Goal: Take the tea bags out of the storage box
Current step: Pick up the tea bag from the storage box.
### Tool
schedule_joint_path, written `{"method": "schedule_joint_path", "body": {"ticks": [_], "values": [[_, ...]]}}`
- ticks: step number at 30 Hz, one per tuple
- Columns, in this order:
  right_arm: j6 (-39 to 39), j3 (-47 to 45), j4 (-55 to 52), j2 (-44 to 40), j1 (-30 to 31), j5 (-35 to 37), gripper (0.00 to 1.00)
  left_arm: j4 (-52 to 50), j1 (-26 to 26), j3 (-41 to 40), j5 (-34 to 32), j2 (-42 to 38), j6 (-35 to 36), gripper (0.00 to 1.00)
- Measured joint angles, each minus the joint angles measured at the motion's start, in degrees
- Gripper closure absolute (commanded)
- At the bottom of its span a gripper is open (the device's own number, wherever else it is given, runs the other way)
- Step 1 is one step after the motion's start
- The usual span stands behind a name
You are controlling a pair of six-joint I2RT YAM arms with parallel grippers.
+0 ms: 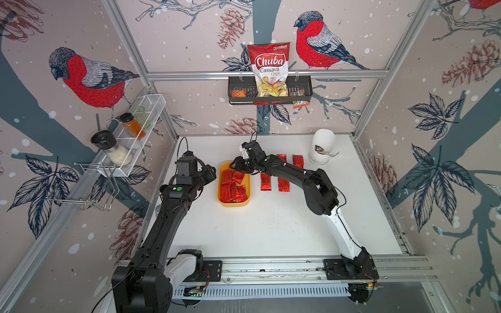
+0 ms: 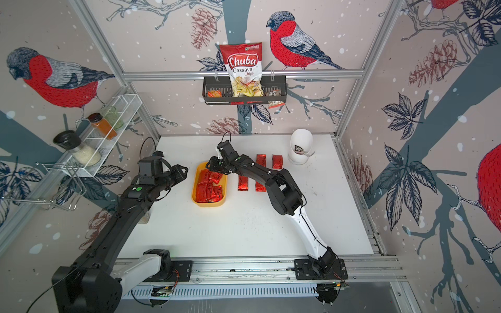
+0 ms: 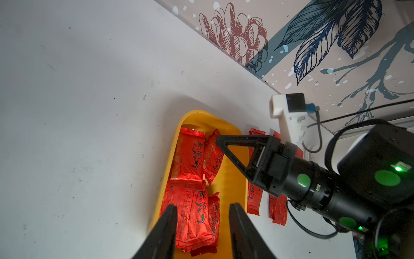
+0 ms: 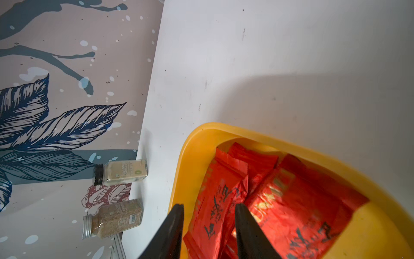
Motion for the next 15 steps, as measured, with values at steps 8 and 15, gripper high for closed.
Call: {"method": "schedule_joint_path", "body": {"ticks": [8, 15], "values": [[1.16, 1.77, -1.81, 2.97, 0.44, 0.04, 0.61, -0.02, 0.02, -1.9, 1.53, -0.57, 0.0, 0.57], [1.36, 1.75, -1.77, 3.58, 1.53, -0.02, 0.67, 0.35, 0.02, -2.93, 1.86, -0.55, 0.11, 0.57]]}}
